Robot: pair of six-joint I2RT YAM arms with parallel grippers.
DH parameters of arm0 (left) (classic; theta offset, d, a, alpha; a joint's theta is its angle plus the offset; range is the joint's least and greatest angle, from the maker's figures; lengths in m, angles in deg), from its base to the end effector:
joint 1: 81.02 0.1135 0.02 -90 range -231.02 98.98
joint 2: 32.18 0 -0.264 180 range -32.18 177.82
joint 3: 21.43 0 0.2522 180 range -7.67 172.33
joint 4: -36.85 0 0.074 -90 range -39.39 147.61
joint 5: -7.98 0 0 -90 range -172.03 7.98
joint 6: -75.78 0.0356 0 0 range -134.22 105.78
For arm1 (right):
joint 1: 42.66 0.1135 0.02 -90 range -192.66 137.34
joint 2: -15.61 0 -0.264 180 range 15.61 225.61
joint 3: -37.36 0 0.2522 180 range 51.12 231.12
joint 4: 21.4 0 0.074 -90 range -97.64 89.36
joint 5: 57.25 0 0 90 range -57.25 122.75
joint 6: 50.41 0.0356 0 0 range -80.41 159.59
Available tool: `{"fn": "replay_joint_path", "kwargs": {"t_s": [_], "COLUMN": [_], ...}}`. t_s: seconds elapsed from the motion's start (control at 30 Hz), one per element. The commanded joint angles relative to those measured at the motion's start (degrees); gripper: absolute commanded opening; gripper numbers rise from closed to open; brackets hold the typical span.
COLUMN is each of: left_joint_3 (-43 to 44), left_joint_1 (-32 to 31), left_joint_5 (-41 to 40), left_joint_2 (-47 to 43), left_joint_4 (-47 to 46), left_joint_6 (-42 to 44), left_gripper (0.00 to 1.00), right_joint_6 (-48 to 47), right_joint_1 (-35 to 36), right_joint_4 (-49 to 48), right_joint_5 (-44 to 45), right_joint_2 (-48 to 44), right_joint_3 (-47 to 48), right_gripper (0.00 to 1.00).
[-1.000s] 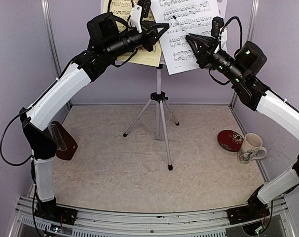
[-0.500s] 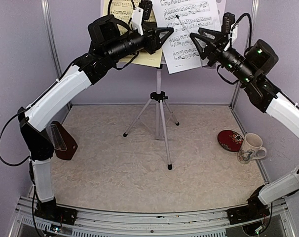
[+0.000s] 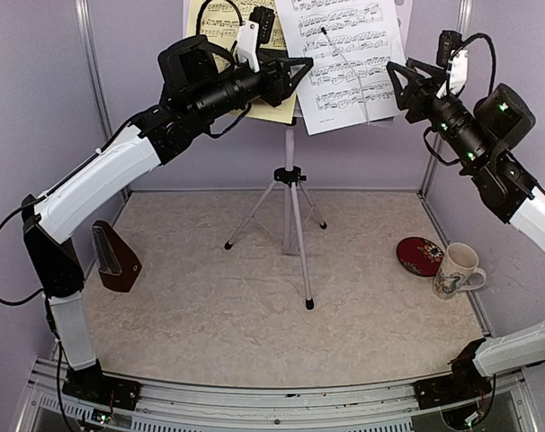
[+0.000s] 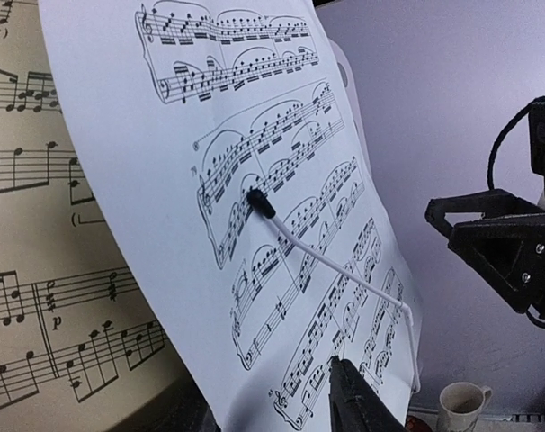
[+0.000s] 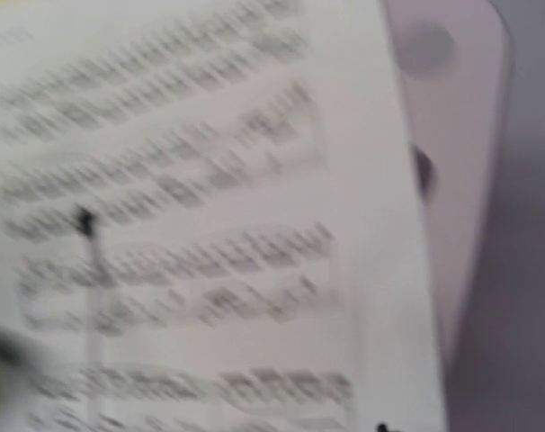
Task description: Set up the instrument practice props
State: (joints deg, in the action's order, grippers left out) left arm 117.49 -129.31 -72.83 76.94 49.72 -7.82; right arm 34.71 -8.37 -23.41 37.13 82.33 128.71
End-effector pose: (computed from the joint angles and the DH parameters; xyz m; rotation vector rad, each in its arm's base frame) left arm 0.2817 -0.3246 0.5201 0.7259 1.0952 -0.7283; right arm 0.2021 0.1345 0.5102 -0.3085 1.0731 0.4172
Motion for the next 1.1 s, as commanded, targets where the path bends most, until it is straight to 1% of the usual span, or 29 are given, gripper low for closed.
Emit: {"fn": "replay_joint_path", "kwargs": {"t_s": [0.0,0.1,0.3,0.37,0.4,0.5,0.67,0.83,0.93,1.07], "left_joint_3": [-1.8,-2.4,-2.6,-2.8,-2.9,-3.4,-5.0,-6.4,-7.1,-7.9], "left_joint_1": [-0.3,-0.4,-0.4,-0.4,-0.4,-0.4,-0.4,-0.4,-0.4,-0.4], "left_joint_5": [-0.7,-0.6,-0.1,0.1,0.1,0.0,0.1,0.1,0.0,-0.4], "left_joint_2": [-2.0,-2.2,-2.0,-1.9,-1.9,-2.0,-2.4,-2.9,-3.1,-3.4], "left_joint_4": [-2.5,-2.8,-2.9,-2.7,-2.5,-2.2,-2.8,-3.7,-3.9,-4.7], "left_joint_6": [-2.0,-2.5,-3.0,-3.2,-3.2,-3.2,-3.7,-4.6,-5.1,-5.9], "left_gripper": [0.38,0.37,0.37,0.37,0.37,0.37,0.36,0.33,0.32,0.29], "right_joint_6": [-0.1,1.4,5.1,6.7,8.1,11.1,15.1,18.4,19.4,20.0], "right_joint_1": [-2.0,-3.0,-6.4,-8.1,-9.1,-12.1,-15.8,-18.6,-19.3,-19.4], "right_joint_4": [3.3,4.7,6.5,6.9,7.5,9.0,8.2,6.7,6.3,5.9], "right_joint_5": [6.2,5.6,1.4,-0.2,-2.4,-8.0,-15.1,-21.7,-24.1,-25.3], "right_joint_2": [-0.7,-1.1,-2.0,-1.9,-1.8,-0.6,0.6,2.0,2.8,3.6], "right_joint_3": [-0.9,-0.9,-1.0,-0.7,-0.4,1.4,1.6,2.2,2.6,3.2], "right_gripper": [0.48,0.50,0.60,0.61,0.60,0.57,0.47,0.42,0.36,0.29]}}
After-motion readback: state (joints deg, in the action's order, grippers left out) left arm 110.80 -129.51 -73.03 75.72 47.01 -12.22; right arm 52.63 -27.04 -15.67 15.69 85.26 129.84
